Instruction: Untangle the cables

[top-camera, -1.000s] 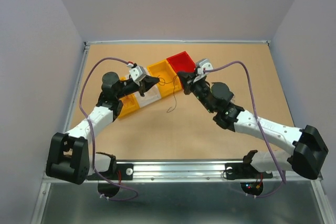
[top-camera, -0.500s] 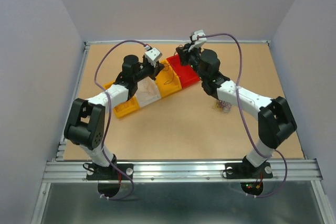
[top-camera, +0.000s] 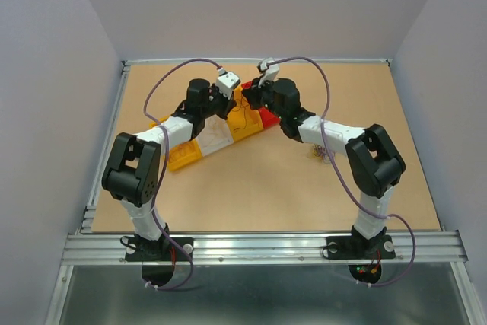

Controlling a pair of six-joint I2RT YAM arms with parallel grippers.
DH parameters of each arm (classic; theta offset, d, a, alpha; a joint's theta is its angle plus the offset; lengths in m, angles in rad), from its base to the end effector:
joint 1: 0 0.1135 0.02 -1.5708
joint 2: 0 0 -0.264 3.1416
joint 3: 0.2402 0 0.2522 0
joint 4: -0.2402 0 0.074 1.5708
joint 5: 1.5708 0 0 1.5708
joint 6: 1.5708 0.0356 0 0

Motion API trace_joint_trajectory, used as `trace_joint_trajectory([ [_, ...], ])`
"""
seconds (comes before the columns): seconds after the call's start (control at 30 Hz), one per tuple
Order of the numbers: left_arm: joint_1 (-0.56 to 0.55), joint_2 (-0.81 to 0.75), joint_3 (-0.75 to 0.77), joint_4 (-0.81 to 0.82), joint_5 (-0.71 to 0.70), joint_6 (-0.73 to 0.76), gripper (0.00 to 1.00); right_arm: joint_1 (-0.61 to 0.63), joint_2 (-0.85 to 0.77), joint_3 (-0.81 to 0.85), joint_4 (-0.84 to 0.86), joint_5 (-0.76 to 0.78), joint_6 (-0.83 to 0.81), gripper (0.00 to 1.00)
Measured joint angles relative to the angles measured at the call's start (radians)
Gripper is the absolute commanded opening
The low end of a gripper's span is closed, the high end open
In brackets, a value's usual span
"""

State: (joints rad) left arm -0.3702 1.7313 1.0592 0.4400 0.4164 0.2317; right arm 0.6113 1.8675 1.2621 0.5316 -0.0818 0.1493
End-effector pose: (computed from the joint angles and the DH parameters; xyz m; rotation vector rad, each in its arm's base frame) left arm 0.3630 -0.1563 0.2440 0.8131 1.6144 -0.4734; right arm 0.3602 0.2560 0.2678 -0.4476 1.6238 0.6443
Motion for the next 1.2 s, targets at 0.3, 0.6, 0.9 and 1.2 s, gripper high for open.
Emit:
trace_joint_trajectory([
  [0.3, -0.031, 0.003, 0.043, -0.148, -0.041, 0.085, 0.45, 0.003, 0.084, 0.018, -0.027, 0.004, 0.037, 0.01],
  [0.6, -0.031, 0.0, 0.043, -0.198, -0.079, 0.101, 0.55, 0.004, 0.176, 0.101, -0.124, 0.011, 0.05, 0.01],
  [0.9, 0.068, -0.148, 0.003, -0.151, -0.015, 0.03, 0.7, 0.006, 0.268, 0.234, -0.251, 0.011, 0.05, 0.01],
  [1.2, 0.127, -0.288, -0.093, -0.012, 0.014, -0.034, 0.7, 0.068, 0.414, 0.489, -0.542, 0.104, -0.029, 0.01],
])
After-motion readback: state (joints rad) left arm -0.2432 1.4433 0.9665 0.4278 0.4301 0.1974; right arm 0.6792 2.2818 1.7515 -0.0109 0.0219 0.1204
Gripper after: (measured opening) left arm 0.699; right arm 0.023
